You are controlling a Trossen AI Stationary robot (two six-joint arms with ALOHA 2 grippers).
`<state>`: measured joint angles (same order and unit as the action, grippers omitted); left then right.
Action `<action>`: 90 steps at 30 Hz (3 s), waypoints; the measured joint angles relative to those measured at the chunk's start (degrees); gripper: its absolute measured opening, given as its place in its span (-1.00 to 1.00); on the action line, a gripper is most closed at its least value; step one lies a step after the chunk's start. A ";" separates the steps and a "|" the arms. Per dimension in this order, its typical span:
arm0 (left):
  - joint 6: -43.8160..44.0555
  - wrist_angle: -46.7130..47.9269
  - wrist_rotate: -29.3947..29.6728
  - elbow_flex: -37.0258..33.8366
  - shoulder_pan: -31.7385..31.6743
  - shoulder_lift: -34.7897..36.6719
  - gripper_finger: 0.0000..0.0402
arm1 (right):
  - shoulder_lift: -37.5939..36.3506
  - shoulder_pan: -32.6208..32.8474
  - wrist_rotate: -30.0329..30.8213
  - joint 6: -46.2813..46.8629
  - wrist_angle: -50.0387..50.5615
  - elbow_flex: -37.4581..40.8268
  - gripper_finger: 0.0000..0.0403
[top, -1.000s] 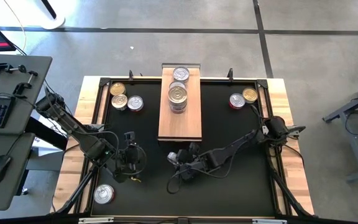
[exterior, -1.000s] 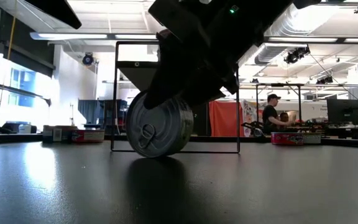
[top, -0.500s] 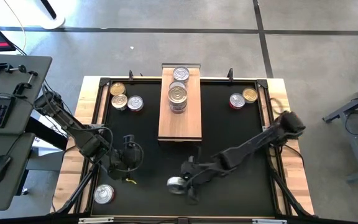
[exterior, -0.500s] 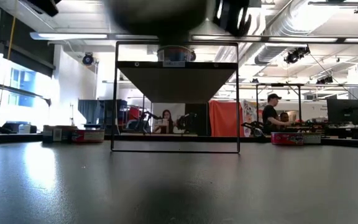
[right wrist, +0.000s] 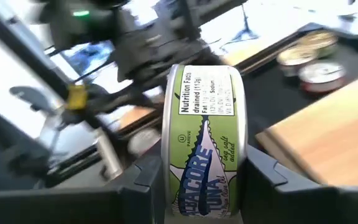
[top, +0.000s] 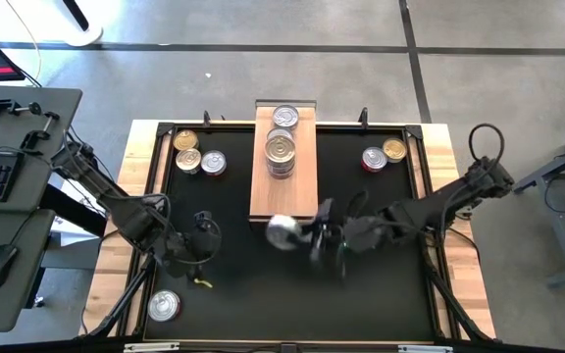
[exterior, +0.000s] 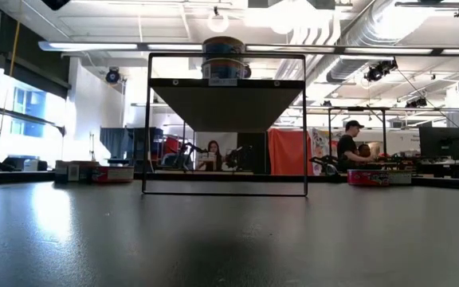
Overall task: Stack canned seafood by type on shelf
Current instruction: Stack the green tuna can on top of the green tuna can on the shelf
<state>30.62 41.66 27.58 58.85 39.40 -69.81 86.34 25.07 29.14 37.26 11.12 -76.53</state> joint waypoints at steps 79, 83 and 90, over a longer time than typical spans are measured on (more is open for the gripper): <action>-1.94 -33.30 2.70 0.00 -17.90 1.43 -1.00 | 13.34 -65.60 -52.73 9.18 -9.12 -4.79 -0.34; -1.68 -33.28 4.56 0.00 -16.62 1.43 -1.00 | 16.91 -64.75 -53.22 8.98 -7.31 -9.43 -0.34; -0.63 -32.75 6.03 0.00 -15.54 1.43 -1.00 | 17.95 -64.72 -49.65 10.72 -4.21 -9.64 -0.34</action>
<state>29.99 8.90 33.61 58.85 23.86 -68.38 104.29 -39.65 -20.50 47.98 6.91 -86.17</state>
